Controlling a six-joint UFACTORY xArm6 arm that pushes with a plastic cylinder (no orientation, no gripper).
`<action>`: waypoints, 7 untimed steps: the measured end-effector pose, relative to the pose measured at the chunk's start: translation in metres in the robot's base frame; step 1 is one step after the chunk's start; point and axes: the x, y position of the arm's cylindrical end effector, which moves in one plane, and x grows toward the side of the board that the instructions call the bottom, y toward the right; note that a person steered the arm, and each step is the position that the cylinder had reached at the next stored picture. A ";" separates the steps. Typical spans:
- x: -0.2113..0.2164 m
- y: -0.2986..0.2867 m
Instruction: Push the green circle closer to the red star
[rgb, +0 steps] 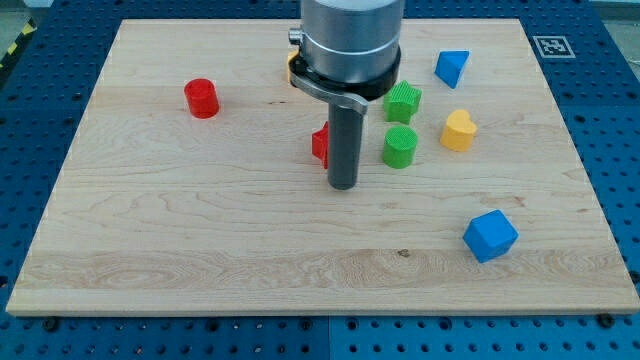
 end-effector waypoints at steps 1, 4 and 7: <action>0.000 0.077; -0.006 0.124; -0.032 0.094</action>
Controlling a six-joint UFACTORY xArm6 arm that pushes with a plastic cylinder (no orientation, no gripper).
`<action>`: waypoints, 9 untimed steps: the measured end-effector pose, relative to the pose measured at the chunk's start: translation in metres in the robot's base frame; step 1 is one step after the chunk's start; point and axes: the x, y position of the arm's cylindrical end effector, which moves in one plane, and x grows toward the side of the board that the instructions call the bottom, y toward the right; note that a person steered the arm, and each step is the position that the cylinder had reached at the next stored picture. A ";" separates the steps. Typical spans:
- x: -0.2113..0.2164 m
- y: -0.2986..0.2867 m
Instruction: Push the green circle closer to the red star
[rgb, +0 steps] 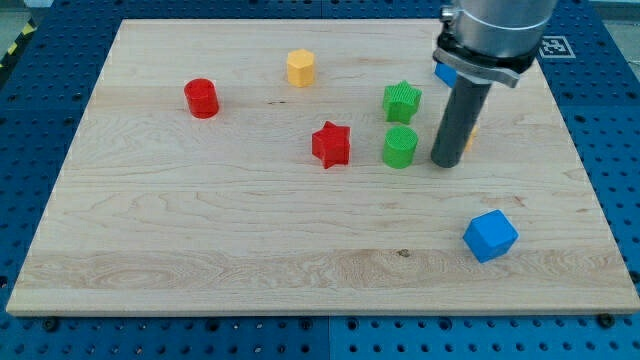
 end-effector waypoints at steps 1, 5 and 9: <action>0.000 -0.027; -0.026 -0.013; -0.024 -0.015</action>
